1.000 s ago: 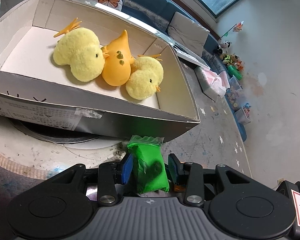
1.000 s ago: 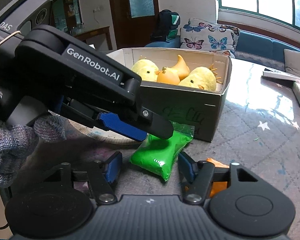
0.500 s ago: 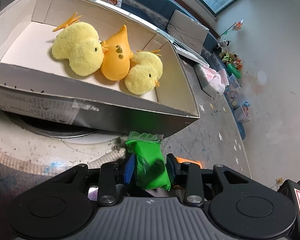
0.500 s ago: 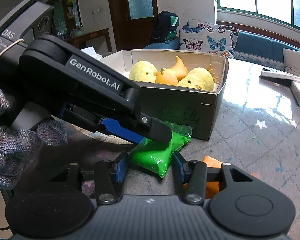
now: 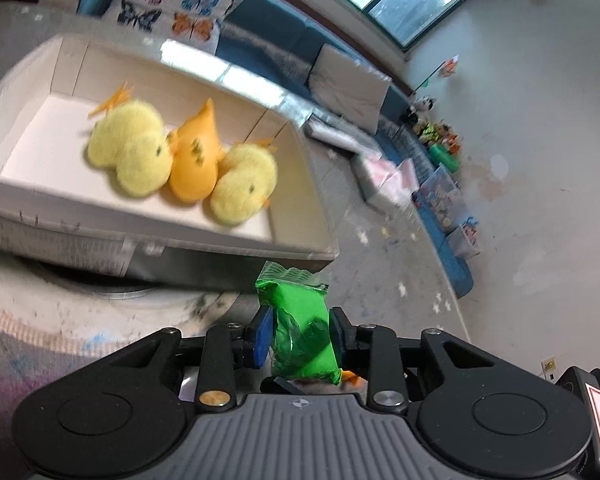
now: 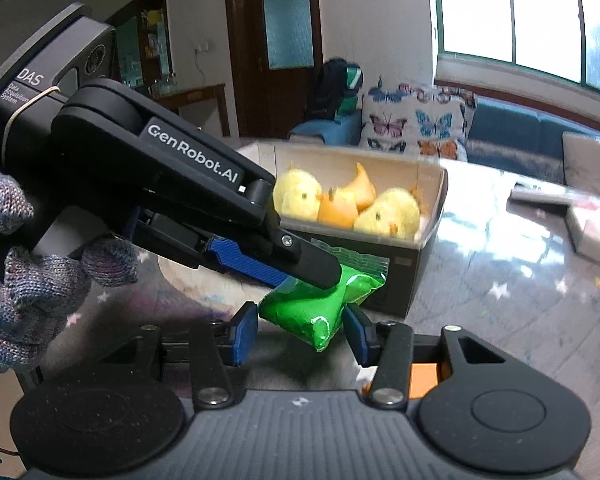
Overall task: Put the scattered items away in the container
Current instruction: 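Carry the green packet into the box and open the left gripper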
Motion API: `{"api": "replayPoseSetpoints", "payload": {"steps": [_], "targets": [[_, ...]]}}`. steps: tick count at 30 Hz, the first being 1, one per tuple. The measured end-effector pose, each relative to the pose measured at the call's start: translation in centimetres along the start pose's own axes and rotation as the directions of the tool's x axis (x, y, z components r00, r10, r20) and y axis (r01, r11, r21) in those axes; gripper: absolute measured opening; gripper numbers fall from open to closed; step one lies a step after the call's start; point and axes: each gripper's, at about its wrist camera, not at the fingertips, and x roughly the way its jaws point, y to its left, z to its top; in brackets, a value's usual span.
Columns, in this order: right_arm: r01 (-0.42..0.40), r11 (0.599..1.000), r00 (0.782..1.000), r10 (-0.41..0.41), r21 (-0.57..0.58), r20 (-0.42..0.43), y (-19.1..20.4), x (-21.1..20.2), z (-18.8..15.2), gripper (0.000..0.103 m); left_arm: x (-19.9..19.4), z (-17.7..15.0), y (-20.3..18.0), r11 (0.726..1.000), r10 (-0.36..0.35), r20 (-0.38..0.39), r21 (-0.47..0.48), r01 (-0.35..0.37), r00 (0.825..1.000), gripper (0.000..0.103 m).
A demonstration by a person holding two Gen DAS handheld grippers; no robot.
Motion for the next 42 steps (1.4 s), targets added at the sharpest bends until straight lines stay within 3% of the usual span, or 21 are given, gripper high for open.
{"api": "replayPoseSetpoints", "payload": {"steps": [9,24,31,42], "targets": [[0.012,1.000,0.997,-0.011,-0.012,0.073,-0.6,0.0,2.8,0.047,-0.5,2.8,-0.6,1.000,-0.009,0.073,0.007,0.009,0.997,0.033],[0.061,0.998,0.996,-0.059,-0.026,0.066,-2.9,3.9,5.9,0.047,2.9,7.1,0.6,0.999,-0.027,0.093,-0.035,0.030,0.995,0.033],[0.090,0.994,0.996,-0.088,-0.059,0.030,-3.5,6.1,6.1,0.047,4.4,7.6,1.8,0.996,-0.045,0.100,-0.070,0.052,0.994,0.033],[0.102,0.993,0.995,-0.102,-0.050,0.017,-4.2,6.3,5.5,0.047,5.2,7.3,2.7,0.997,-0.008,0.086,-0.072,0.015,0.996,0.033]]}}
